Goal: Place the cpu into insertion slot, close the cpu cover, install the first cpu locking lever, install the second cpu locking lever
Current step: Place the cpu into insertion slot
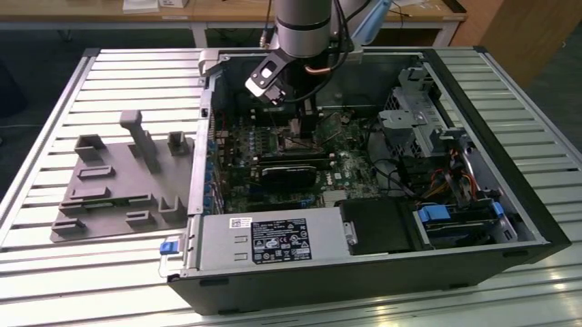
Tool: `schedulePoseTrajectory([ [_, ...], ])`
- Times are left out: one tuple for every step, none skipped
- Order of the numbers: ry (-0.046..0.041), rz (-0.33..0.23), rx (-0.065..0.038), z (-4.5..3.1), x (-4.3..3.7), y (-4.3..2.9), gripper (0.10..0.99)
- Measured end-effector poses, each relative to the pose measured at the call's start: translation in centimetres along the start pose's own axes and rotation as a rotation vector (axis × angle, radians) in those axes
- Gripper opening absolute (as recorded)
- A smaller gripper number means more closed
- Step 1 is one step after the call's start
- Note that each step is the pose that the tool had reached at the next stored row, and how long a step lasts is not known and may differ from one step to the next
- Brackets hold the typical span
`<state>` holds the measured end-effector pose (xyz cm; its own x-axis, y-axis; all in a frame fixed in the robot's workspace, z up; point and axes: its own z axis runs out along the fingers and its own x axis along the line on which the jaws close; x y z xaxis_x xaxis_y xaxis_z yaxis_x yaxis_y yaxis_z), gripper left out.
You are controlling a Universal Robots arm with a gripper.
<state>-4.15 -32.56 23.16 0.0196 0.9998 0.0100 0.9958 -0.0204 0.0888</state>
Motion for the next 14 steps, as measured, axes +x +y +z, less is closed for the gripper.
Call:
schedulePoseTrajectory([
  [0.0, 0.0, 0.0, 0.12, 0.07, -0.04, 0.541],
  [-0.0002, 0.0, -0.001, 0.24, 0.12, -0.08, 0.541],
  [-0.0003, 0.0, -0.001, 0.37, 0.17, -0.12, 0.541],
  [-0.0004, 0.0, -0.001, 0.5, 0.2, -0.15, 0.541],
  [-0.0005, -0.001, -0.001, 0.63, 0.21, -0.18, 0.541],
  [-0.0004, -0.001, -0.001, 0.74, 0.21, -0.19, 0.541],
  [-0.0003, -0.002, -0.001, 0.84, 0.21, -0.21, 0.541],
  [-0.0003, -0.003, -0.001, 0.92, 0.21, -0.24, 0.541],
  [-0.0005, -0.004, -0.001, 0.98, 0.21, -0.27, 0.541],
  [-0.0008, -0.004, -0.001, 1.03, 0.21, -0.33, 0.541],
  [-0.0014, -0.004, -0.001, 1.08, 0.2, -0.42, 0.541],
  [-0.0019, -0.004, -0.001, 1.12, 0.2, -0.52, 0.541],
  [-0.0023, -0.004, -0.001, 1.18, 0.2, -0.61, 0.541],
  [-0.0027, -0.004, -0.001, 1.27, 0.2, -0.66, 0.541],
])
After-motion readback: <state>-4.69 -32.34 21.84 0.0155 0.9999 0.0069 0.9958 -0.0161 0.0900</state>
